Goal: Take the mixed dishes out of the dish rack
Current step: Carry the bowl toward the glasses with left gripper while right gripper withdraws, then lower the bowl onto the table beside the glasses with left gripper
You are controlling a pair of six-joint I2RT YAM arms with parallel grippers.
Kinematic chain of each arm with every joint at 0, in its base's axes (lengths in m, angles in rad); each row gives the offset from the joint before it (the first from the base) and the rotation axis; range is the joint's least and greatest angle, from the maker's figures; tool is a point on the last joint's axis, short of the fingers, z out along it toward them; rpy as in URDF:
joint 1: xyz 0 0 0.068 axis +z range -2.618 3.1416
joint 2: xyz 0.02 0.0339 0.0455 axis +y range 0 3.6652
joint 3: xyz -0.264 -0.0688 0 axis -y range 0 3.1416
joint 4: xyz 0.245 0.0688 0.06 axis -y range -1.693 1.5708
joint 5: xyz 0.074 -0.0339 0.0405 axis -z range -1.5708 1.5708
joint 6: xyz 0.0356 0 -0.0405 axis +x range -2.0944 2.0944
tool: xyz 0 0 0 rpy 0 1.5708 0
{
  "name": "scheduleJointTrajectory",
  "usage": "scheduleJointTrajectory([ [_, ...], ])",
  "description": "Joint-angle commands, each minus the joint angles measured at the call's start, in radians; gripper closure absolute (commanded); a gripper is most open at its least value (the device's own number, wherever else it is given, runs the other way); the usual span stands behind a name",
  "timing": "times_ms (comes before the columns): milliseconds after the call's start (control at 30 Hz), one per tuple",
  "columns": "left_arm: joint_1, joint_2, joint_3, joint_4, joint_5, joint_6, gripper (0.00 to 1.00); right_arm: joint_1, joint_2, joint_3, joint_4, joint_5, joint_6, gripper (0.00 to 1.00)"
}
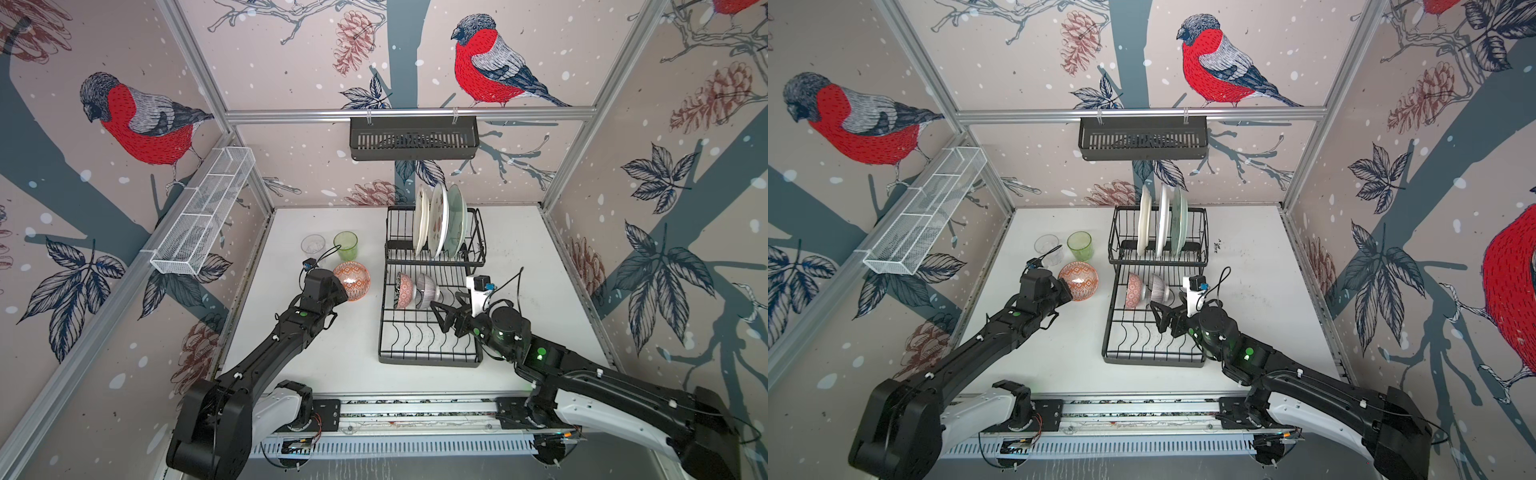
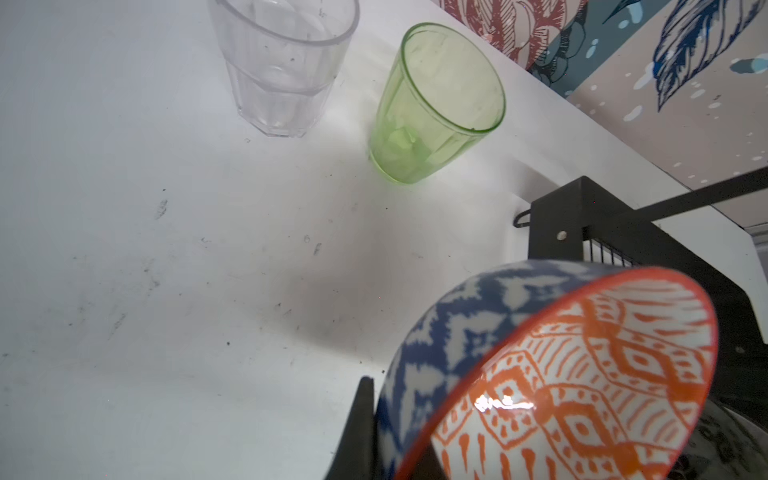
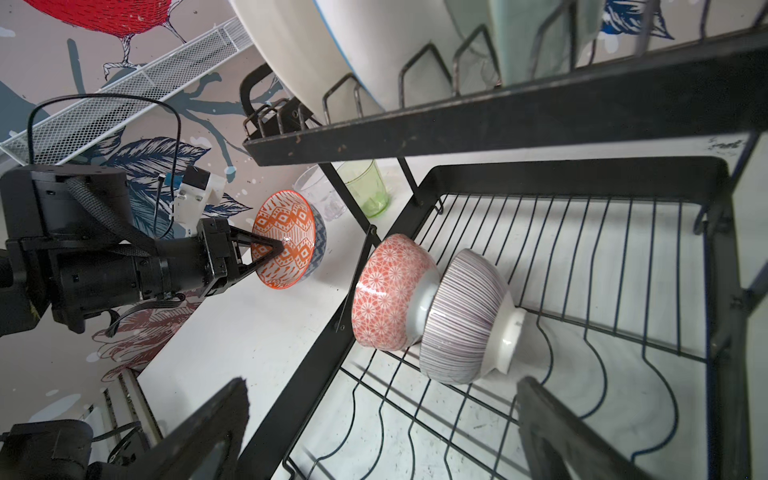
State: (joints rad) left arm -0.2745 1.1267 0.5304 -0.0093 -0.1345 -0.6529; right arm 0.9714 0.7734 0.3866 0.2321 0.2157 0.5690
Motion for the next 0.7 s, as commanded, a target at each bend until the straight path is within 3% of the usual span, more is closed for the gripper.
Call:
scheduleJointTrajectory([
  [0,0.019,0.026,0.019,0.024,-0.064,0.019,1.00,-0.001,-0.047,-0.023,-0.028,0.023,-0.013,0.00],
  [267,0.117,0.144,0.045,-0.026,-0.028,0.001,1.00,-0.001,-0.158,-0.068,-0.093,0.062,-0.012,0.00],
  [667,0.152,0.305,0.101,-0.077,-0.020,0.014,1.00,-0.002,-0.260,-0.115,-0.123,0.091,-0.011,0.00],
])
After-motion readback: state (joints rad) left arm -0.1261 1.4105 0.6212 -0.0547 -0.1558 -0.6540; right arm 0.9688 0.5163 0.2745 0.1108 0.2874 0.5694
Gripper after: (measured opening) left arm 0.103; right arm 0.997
